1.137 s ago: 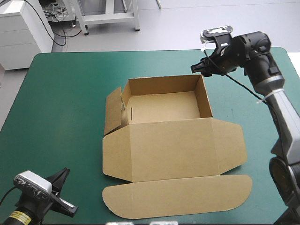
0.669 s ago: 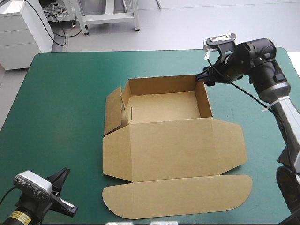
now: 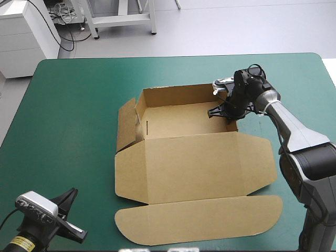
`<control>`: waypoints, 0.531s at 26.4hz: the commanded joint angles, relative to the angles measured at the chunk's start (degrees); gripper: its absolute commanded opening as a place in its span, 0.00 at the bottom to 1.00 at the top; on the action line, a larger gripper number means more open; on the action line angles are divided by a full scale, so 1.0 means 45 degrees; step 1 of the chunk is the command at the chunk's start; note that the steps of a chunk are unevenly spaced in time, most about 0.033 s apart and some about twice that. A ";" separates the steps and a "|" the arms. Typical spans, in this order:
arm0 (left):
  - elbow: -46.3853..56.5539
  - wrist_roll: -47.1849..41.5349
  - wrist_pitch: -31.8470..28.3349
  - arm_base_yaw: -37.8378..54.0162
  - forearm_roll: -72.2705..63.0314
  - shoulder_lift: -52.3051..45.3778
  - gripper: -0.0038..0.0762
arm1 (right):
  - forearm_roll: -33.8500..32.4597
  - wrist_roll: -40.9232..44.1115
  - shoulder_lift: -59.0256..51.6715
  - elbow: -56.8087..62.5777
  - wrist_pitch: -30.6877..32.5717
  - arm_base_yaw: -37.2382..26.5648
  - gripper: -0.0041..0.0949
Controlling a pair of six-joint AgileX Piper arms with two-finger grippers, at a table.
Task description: Fold the box
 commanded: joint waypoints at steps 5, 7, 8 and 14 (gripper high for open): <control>-0.0310 -0.0068 -0.0967 -0.0028 -0.0523 0.0186 0.04 | 0.0212 0.0082 -0.1685 -0.1602 0.0052 -0.0003 0.02; -0.0310 -0.0068 -0.0967 -0.0028 -0.0523 0.0186 0.04 | 0.0118 0.0082 -0.2233 -0.1776 0.0052 -0.0003 0.02; -0.0310 -0.0068 -0.0967 -0.0028 -0.0551 0.0186 0.04 | 0.0054 0.0082 -0.2645 -0.1869 0.0052 -0.0003 0.02; -0.0310 -0.0068 -0.0930 -0.0028 -0.0852 0.0186 0.16 | -0.0371 0.0427 -0.4494 -0.1895 0.0052 -0.0003 0.02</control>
